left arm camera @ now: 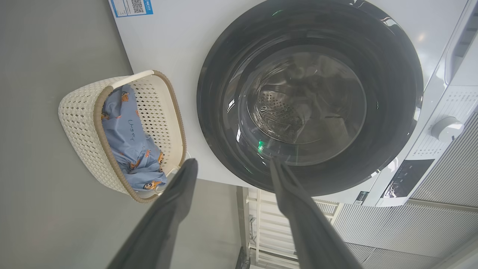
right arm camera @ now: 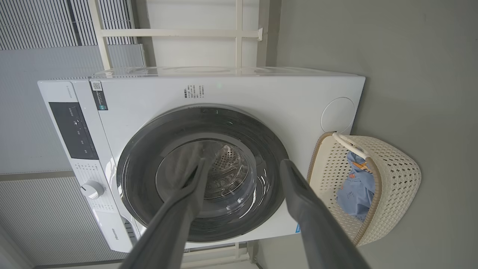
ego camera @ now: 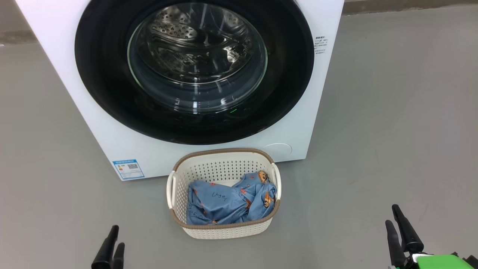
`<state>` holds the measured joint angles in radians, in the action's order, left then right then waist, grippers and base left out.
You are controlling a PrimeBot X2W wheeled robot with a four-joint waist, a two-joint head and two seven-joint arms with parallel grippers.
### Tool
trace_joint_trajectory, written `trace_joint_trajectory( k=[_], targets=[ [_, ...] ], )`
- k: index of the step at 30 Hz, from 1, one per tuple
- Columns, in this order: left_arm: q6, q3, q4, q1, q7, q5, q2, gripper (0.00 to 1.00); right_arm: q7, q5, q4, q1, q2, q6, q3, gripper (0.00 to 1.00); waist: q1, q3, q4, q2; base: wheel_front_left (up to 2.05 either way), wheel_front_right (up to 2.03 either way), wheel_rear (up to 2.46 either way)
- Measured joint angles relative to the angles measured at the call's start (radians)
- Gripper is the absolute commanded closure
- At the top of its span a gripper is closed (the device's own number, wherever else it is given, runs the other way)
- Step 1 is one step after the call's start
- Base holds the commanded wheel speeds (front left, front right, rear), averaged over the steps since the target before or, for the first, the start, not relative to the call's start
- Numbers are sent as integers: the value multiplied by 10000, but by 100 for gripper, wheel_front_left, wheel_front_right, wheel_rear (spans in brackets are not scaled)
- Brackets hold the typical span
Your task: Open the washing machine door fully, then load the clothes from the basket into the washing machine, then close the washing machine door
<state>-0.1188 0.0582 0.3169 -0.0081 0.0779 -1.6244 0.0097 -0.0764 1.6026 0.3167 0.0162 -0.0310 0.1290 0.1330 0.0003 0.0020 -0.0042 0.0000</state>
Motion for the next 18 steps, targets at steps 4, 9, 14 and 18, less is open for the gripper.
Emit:
trace_joint_trajectory(
  k=[4,9,14,18],
  targets=[
    [0,-10,-69,0,-98,8,2,0,90,-52,-65,1,0,0,-8,0,0,-6,-16,1,0,0,0],
    [0,12,-102,0,-257,196,4,0,263,-439,-113,1,-2,0,35,0,0,-24,-35,0,0,0,0],
    [0,35,-224,-1,-362,472,10,0,393,-648,-263,12,-4,0,82,0,-1,-33,-46,0,0,0,0],
    [-2,79,-343,-1,-516,648,12,0,493,-1007,-410,31,-4,0,92,0,-1,-43,-52,0,0,0,0]
  ],
)
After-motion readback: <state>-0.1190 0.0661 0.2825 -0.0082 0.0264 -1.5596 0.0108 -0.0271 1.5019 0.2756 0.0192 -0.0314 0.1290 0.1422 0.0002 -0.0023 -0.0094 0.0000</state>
